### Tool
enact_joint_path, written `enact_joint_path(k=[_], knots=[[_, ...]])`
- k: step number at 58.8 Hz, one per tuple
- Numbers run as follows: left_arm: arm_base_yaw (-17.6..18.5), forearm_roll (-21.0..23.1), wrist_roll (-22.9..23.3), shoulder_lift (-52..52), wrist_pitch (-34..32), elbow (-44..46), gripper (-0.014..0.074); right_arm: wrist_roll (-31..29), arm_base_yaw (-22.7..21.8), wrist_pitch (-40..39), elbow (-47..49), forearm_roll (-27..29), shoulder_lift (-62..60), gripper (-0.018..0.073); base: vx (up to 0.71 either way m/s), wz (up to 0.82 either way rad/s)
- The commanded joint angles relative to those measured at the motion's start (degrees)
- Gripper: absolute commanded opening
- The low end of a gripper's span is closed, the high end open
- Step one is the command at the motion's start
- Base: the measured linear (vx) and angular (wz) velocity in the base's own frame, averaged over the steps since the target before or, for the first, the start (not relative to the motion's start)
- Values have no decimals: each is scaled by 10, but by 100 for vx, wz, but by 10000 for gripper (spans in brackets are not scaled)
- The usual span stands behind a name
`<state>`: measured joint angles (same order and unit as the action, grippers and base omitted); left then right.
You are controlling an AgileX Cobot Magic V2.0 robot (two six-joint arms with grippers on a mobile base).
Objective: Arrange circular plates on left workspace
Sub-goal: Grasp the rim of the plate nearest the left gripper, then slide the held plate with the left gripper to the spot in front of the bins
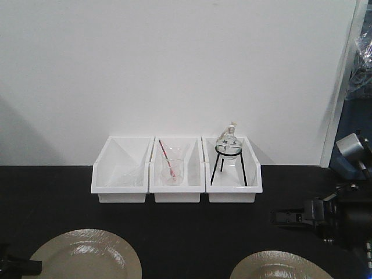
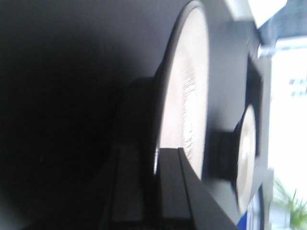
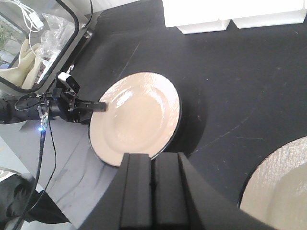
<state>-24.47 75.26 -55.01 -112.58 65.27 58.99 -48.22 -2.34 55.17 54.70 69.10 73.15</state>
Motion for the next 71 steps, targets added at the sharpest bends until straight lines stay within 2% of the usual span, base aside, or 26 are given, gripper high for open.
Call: enact_joint_path(k=[1,9,15,18,28,45,55,71], knots=[[11,98,8,33,67,14,-6,-5,-1,-2,20,32,-12,0,0,0],[37,160,8,34,66,14,-6,-5,-1,-2,20,32,-12,0,0,0],[74,209,7,34,57,16,-4,-5,-1,-2,20,32,-12,0,0,0],[92,217,7,33,45,25,-3,-5,-1,-2,20,32,-12,0,0,0],[156,217,17,31,-15,69,-3,-5,-1,-2,20,32,-12,0,0,0],[233,218,58,-21,-43,159,-3,-5,-1,-1,20,32,-12,0,0,0],[256,218,74,-50,-64,190,-3,-5,-1,1,20,32,-12,0,0,0],[261,222,80,-73,-103,194,-1,-5,-1,2,20,32,-12,0,0,0]])
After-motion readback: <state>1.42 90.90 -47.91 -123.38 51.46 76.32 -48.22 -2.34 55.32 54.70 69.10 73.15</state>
